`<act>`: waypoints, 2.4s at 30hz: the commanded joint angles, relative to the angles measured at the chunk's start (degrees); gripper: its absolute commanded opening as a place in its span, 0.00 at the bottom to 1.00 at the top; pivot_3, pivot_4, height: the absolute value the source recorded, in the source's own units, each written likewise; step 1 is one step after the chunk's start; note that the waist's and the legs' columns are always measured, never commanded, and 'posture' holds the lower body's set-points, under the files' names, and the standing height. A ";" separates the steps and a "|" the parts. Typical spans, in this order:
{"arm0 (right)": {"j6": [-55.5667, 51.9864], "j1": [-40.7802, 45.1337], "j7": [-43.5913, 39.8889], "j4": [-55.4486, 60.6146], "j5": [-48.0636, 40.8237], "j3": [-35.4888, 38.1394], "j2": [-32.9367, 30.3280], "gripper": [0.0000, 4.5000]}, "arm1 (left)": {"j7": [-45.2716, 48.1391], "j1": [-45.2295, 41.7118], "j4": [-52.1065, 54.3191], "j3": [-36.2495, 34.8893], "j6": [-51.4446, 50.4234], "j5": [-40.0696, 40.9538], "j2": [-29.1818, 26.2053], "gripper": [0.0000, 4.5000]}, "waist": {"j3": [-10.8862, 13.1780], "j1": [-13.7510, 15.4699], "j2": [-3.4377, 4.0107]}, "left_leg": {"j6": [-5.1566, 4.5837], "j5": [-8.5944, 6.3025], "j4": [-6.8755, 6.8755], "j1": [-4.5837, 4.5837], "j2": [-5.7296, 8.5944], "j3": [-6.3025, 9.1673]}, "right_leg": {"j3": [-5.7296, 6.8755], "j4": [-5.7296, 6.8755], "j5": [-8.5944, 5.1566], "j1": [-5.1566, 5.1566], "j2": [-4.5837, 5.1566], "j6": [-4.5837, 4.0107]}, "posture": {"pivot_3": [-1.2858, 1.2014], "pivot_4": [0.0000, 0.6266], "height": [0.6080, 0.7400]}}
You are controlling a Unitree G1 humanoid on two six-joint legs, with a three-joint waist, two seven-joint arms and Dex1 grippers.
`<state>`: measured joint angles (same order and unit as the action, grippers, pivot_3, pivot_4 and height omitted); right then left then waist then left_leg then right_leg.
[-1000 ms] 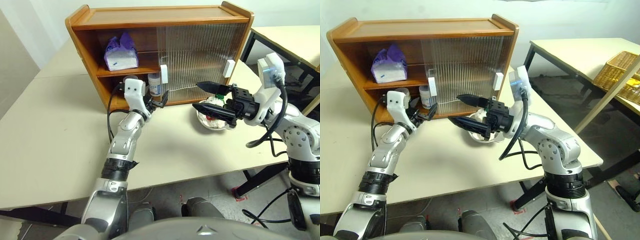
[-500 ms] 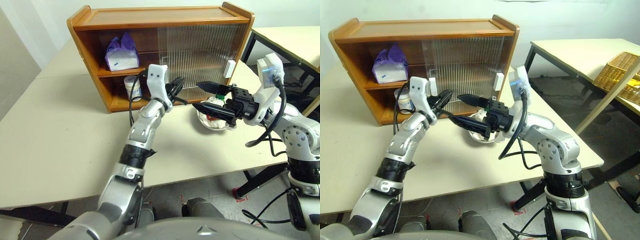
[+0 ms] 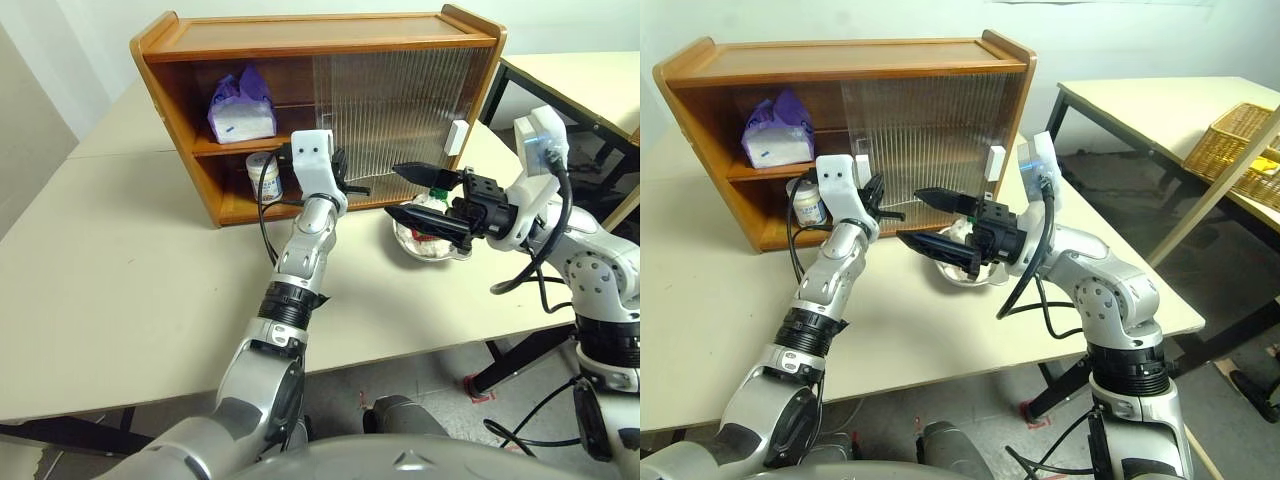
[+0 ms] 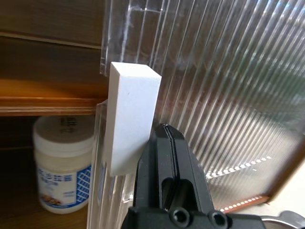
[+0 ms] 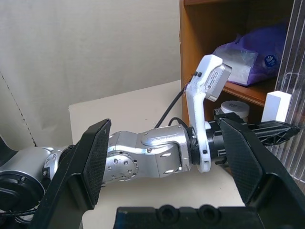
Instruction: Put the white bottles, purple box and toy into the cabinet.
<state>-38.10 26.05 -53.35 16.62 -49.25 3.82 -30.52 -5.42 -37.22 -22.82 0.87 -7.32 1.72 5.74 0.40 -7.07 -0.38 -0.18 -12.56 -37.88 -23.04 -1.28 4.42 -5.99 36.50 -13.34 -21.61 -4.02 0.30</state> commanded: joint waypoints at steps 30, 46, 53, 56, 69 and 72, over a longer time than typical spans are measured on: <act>0.89 1.39 -1.82 -1.61 0.94 -0.86 1.00 1.00 | -17.57 10.79 21.80 -14.12 -7.98 -3.38 -5.89 0.01 | 0.04 -0.87 0.00 | 0.02 -0.01 0.13 0.12 0.05 0.00 | 0.01 0.00 0.00 0.00 -0.03 0.00 | 0.46 0.00 1.00; 1.36 1.83 -2.20 -2.48 1.55 -0.84 1.25 1.00 | -13.28 10.93 22.18 -13.90 -8.01 -2.08 -7.48 0.01 | 0.05 0.60 -0.01 | 0.06 -0.04 0.15 0.17 0.03 -0.02 | -0.03 0.00 0.04 -0.01 -0.05 -0.07 | 0.46 0.00 1.00; 1.71 2.35 -2.22 -3.02 1.94 -0.93 1.36 1.00 | -0.96 14.26 28.33 -8.15 -8.95 2.39 -7.48 0.01 | 0.04 1.64 -0.04 | 0.14 -0.08 0.07 0.15 0.06 -0.02 | -0.05 0.00 0.04 0.05 -0.04 -0.09 | 0.46 0.00 1.00; 1.83 2.43 -2.29 -3.19 2.13 -0.92 1.46 1.00 | 6.83 16.13 31.73 -5.37 -10.91 7.65 -7.33 0.14 | 0.04 1.97 -0.05 | 0.21 -0.13 0.08 0.15 0.05 -0.02 | -0.04 0.00 0.04 0.05 -0.04 -0.10 | 0.46 0.00 1.00; 2.41 2.18 -2.31 -3.20 2.95 -0.90 2.19 1.00 | 32.81 18.62 33.37 3.89 -8.59 16.57 -14.76 0.99 | 0.03 2.13 -0.02 | 0.29 -0.17 0.07 0.16 -0.06 0.07 | -0.07 0.01 0.07 0.02 -0.03 -0.17 | 0.46 0.00 1.00; 2.80 1.86 -2.14 -3.28 3.21 -0.57 2.25 1.00 | 37.56 18.48 31.90 5.43 -5.49 15.67 -17.06 0.99 | 0.03 2.12 -0.01 | 0.29 -0.18 0.07 0.15 -0.10 0.10 | -0.09 0.01 0.07 0.01 -0.01 -0.17 | 0.45 0.00 1.00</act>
<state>-35.85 28.00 -55.40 13.19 -46.66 3.32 -28.30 29.63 -19.00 10.43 5.30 -14.34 17.93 -10.71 0.42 -4.95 -0.39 0.11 -12.73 -37.81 -22.89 -1.38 4.54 -6.08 36.50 -13.27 -21.61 -4.04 0.13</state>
